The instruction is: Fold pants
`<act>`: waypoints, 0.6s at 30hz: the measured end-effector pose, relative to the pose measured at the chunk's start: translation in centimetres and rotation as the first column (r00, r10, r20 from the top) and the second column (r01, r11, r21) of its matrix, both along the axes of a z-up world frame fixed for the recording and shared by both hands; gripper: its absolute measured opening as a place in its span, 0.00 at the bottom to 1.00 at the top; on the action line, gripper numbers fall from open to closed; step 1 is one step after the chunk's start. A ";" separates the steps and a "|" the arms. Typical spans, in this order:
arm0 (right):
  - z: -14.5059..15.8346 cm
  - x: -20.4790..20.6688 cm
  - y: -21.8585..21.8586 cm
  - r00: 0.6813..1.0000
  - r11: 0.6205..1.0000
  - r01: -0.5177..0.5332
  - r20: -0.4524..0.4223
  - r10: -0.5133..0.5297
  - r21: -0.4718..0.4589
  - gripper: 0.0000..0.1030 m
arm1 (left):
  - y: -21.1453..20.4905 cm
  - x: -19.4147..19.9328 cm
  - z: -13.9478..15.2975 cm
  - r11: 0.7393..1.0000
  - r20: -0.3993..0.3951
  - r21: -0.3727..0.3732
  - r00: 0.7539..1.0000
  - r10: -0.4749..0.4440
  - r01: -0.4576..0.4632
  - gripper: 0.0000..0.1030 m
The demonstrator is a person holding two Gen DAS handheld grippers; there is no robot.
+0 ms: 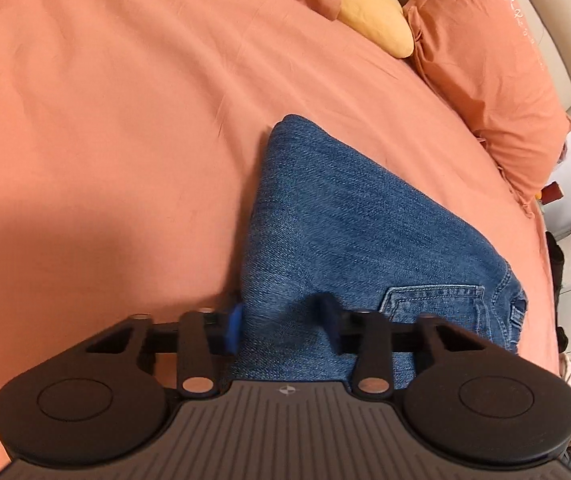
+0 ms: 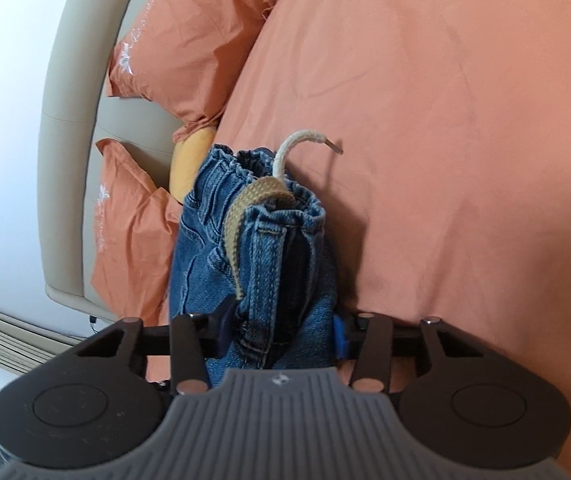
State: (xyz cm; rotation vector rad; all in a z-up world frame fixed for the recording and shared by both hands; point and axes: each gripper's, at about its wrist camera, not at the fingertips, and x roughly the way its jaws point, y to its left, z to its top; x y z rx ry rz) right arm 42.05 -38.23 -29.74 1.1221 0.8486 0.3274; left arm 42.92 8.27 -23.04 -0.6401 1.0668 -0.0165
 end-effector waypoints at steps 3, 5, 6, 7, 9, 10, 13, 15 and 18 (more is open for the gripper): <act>0.7 -0.1 0.2 1.000 0.999 -0.013 0.026 0.013 -0.031 0.36 | -0.9 -0.1 0.9 0.998 0.004 0.055 1.000 -0.012 0.012 0.21; 1.2 -0.3 0.4 0.999 0.999 -0.014 0.045 0.017 -0.051 0.33 | -1.8 -0.1 1.8 0.993 0.017 0.114 0.999 -0.036 0.034 0.13; 1.4 -0.4 0.4 0.999 0.998 -0.012 0.049 0.015 -0.054 0.32 | -2.2 -0.3 2.3 0.990 0.025 0.135 0.999 -0.041 0.038 0.12; 1.5 -0.5 0.4 0.999 0.998 -0.011 0.053 0.014 -0.056 0.31 | -2.4 -0.5 2.9 0.987 0.034 0.153 0.998 -0.046 0.040 0.09; 1.9 -0.8 0.5 0.998 0.998 -0.011 0.067 0.016 -0.068 0.30 | -2.6 -1.0 4.0 0.984 0.055 0.173 0.997 -0.047 0.037 0.07; 2.2 -0.9 0.5 0.997 0.997 -0.011 0.073 0.016 -0.071 0.29 | -2.7 -1.1 4.6 0.983 0.063 0.181 0.997 -0.052 0.040 0.06; 3.5 -1.3 0.8 0.994 0.997 -0.017 0.111 0.026 -0.079 0.28 | -3.1 -1.2 6.5 0.976 0.058 0.207 0.995 -0.076 0.063 0.06; 4.4 -1.5 1.1 0.991 0.997 -0.024 0.129 0.033 -0.073 0.27 | -3.5 -1.5 7.8 0.969 0.069 0.235 0.993 -0.096 0.077 0.06; 5.6 -2.5 2.0 0.989 0.997 -0.039 0.143 0.048 -0.067 0.27 | -3.1 -1.9 9.9 0.964 0.080 0.251 0.991 -0.105 0.083 0.06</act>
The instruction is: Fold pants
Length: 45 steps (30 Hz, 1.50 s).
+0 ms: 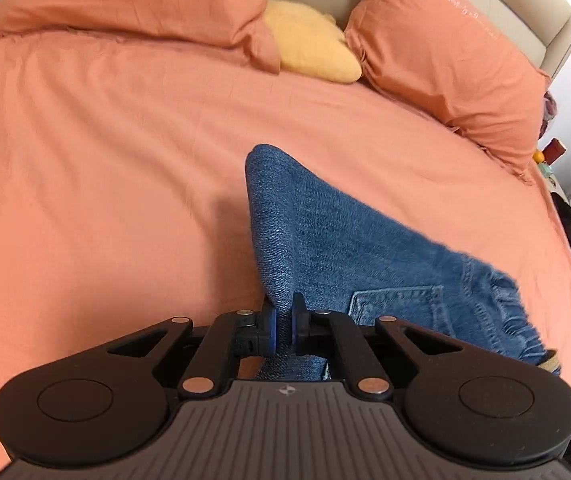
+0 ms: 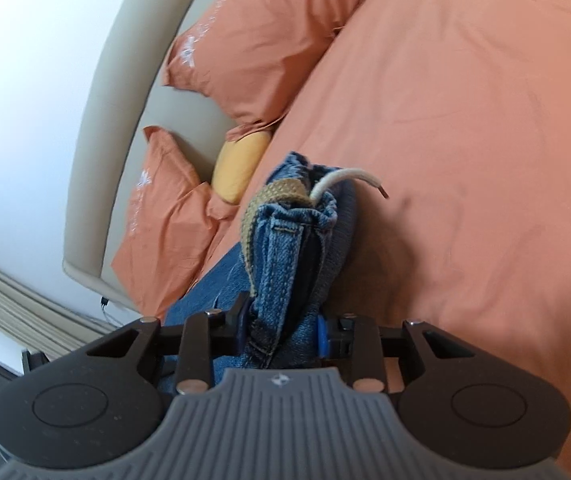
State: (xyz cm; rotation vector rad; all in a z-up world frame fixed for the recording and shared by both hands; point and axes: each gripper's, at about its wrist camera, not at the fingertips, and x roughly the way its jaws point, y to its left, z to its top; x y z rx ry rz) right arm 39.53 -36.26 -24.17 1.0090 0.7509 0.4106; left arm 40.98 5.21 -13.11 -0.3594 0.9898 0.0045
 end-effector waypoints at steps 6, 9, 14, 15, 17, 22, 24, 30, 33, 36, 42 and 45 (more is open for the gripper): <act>2.6 -2.2 3.5 0.998 0.998 -0.055 0.004 0.055 0.016 0.27 | 2.4 -1.5 4.6 0.996 0.005 0.073 0.999 -0.045 0.045 0.06; 4.6 -3.5 6.5 0.996 0.996 -0.092 0.021 0.092 0.017 0.27 | 5.0 -3.1 6.7 0.995 0.019 0.095 0.999 -0.040 0.038 0.06; 7.8 -4.8 13.0 0.981 0.982 -0.187 0.048 0.188 -0.029 0.27 | 10.8 -5.5 8.7 0.993 0.034 0.116 0.999 -0.016 0.012 0.06; 8.2 -4.9 14.3 0.978 0.979 -0.202 0.050 0.203 -0.036 0.27 | 12.0 -6.0 8.9 0.993 0.035 0.120 0.999 -0.013 0.009 0.06; 8.9 -5.4 16.9 0.973 0.973 -0.224 0.050 0.227 -0.046 0.27 | 14.3 -6.9 9.0 0.992 0.035 0.126 0.999 -0.009 0.004 0.06; 9.7 -6.9 23.3 0.960 0.957 -0.272 0.040 0.278 -0.102 0.27 | 19.7 -8.9 7.7 0.991 0.021 0.131 1.000 0.013 -0.015 0.06; 9.6 -7.4 25.7 0.955 0.949 -0.293 0.016 0.297 -0.117 0.27 | 21.9 -9.5 6.7 0.993 0.006 0.116 1.000 0.030 -0.030 0.06; 8.2 -9.8 31.8 0.933 0.915 -0.359 -0.052 0.356 -0.181 0.27 | 26.6 -11.3 3.1 0.994 -0.059 0.108 0.998 0.011 -0.005 0.06; 7.4 -10.7 33.8 0.925 0.896 -0.379 -0.101 0.366 -0.229 0.28 | 27.9 -11.7 0.8 0.997 -0.083 0.083 0.997 0.005 0.002 0.06; 6.3 -11.4 35.1 0.911 0.855 -0.409 -0.199 0.362 -0.320 0.29 | 27.8 -11.7 -1.4 0.989 -0.118 0.137 0.992 -0.037 0.053 0.06; 4.2 -11.6 36.3 0.904 0.811 -0.417 -0.283 0.321 -0.411 0.32 | 27.9 -11.6 -3.1 0.978 -0.151 0.190 0.987 -0.060 0.089 0.17; 4.4 -11.5 37.2 0.901 0.768 -0.427 -0.299 0.315 -0.478 0.41 | 27.4 -11.8 -2.8 0.955 -0.181 0.279 0.982 -0.053 0.103 0.35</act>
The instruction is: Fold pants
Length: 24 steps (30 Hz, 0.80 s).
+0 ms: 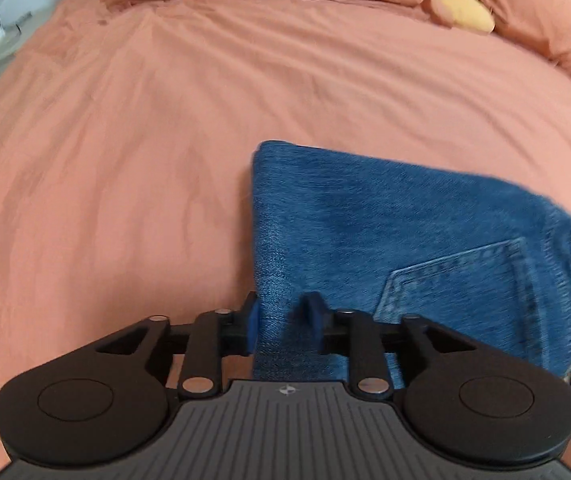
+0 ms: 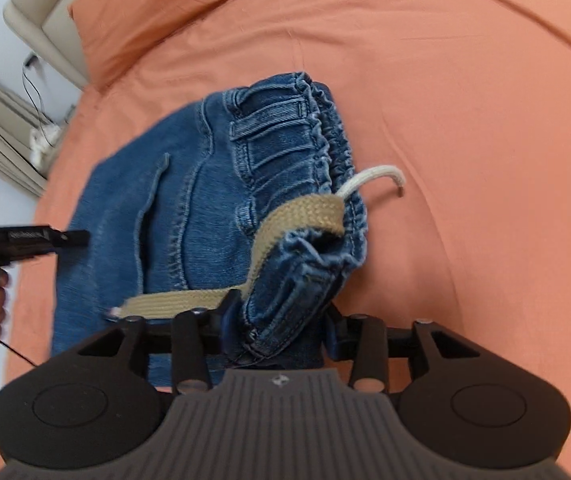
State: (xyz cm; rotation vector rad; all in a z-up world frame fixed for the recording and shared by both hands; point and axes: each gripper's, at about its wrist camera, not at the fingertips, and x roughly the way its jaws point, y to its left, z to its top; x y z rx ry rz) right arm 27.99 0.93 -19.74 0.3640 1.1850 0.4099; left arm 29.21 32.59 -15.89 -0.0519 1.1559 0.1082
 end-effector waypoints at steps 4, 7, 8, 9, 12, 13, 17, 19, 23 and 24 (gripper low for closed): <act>1.0 0.8 1.7 0.996 0.989 -0.044 0.066 0.054 -0.140 0.59 | -0.4 -1.2 1.9 0.996 0.001 0.085 0.999 -0.034 0.034 0.39; 2.1 0.6 2.1 0.990 0.978 -0.075 0.103 0.097 -0.196 0.64 | 0.1 -2.6 4.1 0.993 0.014 0.109 0.999 -0.051 0.049 0.40; 2.4 0.7 2.4 0.987 0.973 -0.083 0.117 0.110 -0.217 0.66 | 0.0 -3.2 5.1 0.991 0.022 0.126 0.998 -0.057 0.054 0.45; 2.8 0.4 2.2 0.983 0.967 -0.091 0.132 0.125 -0.238 0.67 | -0.1 -3.6 5.9 0.988 0.032 0.144 0.997 -0.064 0.058 0.48; 4.7 -1.0 1.6 0.965 0.948 -0.112 0.195 0.176 -0.299 0.70 | -0.5 -5.2 8.8 0.979 0.072 0.189 0.994 -0.085 0.070 0.51; 5.3 -1.4 1.6 0.955 0.939 -0.116 0.222 0.195 -0.325 0.70 | -0.7 -5.8 9.7 0.978 0.085 0.197 0.992 -0.089 0.071 0.51; 8.1 -3.4 0.4 0.918 0.922 -0.113 0.315 0.239 -0.370 0.71 | -1.8 -7.9 12.8 0.977 0.146 0.203 0.985 -0.090 0.060 0.52; 9.6 -4.4 -0.4 0.902 0.925 -0.105 0.357 0.244 -0.366 0.73 | -2.5 -9.0 13.9 0.981 0.172 0.189 0.982 -0.082 0.049 0.52; 13.1 -6.9 -1.9 0.860 0.931 -0.104 0.439 0.261 -0.348 0.76 | -4.6 -12.1 16.2 0.984 0.269 0.176 0.960 -0.078 0.031 0.52; 14.1 -7.7 -2.1 0.846 0.933 -0.103 0.462 0.265 -0.345 0.77 | -5.4 -13.1 16.8 0.983 0.305 0.180 0.949 -0.085 0.031 0.52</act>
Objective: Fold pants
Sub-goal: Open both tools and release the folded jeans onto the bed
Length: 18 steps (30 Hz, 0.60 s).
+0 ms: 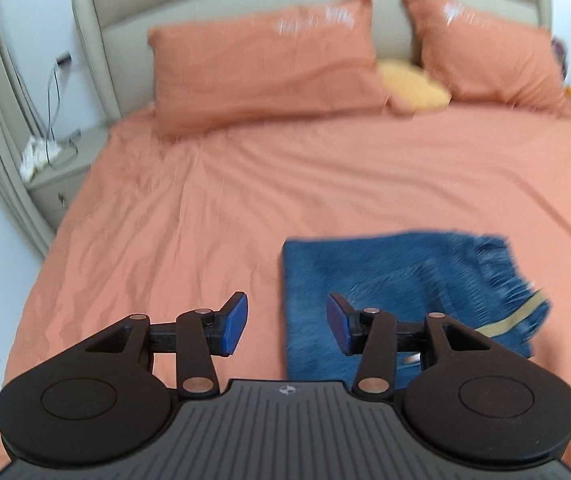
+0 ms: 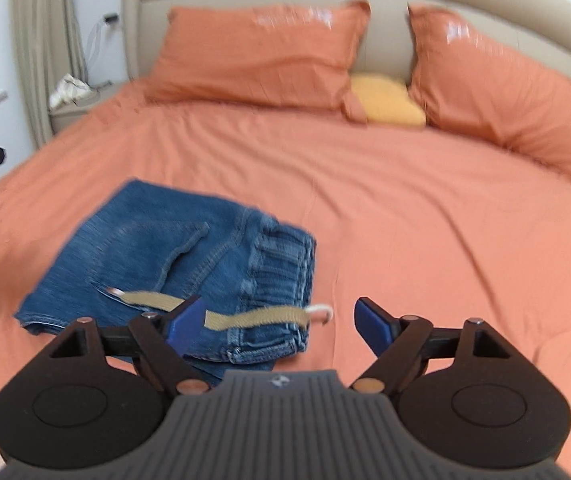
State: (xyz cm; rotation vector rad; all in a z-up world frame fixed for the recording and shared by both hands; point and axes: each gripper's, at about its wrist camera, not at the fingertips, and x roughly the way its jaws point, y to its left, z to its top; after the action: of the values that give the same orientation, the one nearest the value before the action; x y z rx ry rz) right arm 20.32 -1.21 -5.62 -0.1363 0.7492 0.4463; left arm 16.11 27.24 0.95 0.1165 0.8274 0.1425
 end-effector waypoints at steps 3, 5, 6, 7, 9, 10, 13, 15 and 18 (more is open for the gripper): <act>3.1 -2.5 -1.1 0.998 1.000 -0.011 0.069 0.010 0.024 0.78 | -1.8 -2.2 1.2 0.999 0.063 0.039 0.998 -0.004 0.002 0.52; 5.0 -4.2 -1.8 0.995 0.998 -0.015 0.100 0.009 0.057 0.78 | -3.3 -3.7 1.6 0.995 0.095 0.095 0.995 0.017 -0.026 0.52; 5.9 -5.1 -2.2 0.993 0.997 -0.016 0.117 0.006 0.082 0.79 | -4.0 -4.6 1.8 0.992 0.109 0.121 0.994 0.017 -0.031 0.52; 6.8 -6.1 -2.5 0.991 0.994 -0.020 0.133 0.006 0.106 0.81 | -4.7 -5.4 1.8 0.989 0.121 0.141 0.992 0.019 -0.036 0.52; 8.2 -8.1 -3.0 0.987 0.989 -0.034 0.163 0.011 0.144 0.82 | -6.1 -7.3 1.8 0.985 0.135 0.167 0.991 0.013 -0.035 0.53; 8.7 -9.2 -3.2 0.983 0.987 -0.043 0.181 0.014 0.156 0.83 | -6.8 -8.3 1.8 0.984 0.137 0.174 0.991 0.010 -0.034 0.53; 9.8 -12.4 -3.5 0.974 0.983 -0.059 0.227 0.018 0.173 0.85 | -8.6 -10.9 1.7 0.985 0.157 0.163 0.987 0.027 -0.053 0.55; 9.9 -14.1 -3.5 0.972 0.980 -0.065 0.236 0.019 0.187 0.87 | -9.5 -12.7 1.6 0.987 0.186 0.140 0.981 0.050 -0.077 0.62; 9.4 -15.9 -2.9 0.974 0.983 -0.066 0.225 0.026 0.173 0.91 | -11.0 -14.6 1.0 0.986 0.223 0.123 0.971 0.084 -0.114 0.71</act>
State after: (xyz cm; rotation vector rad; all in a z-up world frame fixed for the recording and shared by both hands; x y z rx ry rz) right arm 4.44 -4.10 3.75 -0.0333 0.4842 0.5313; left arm 1.47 16.19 1.94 0.1837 0.6049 0.3009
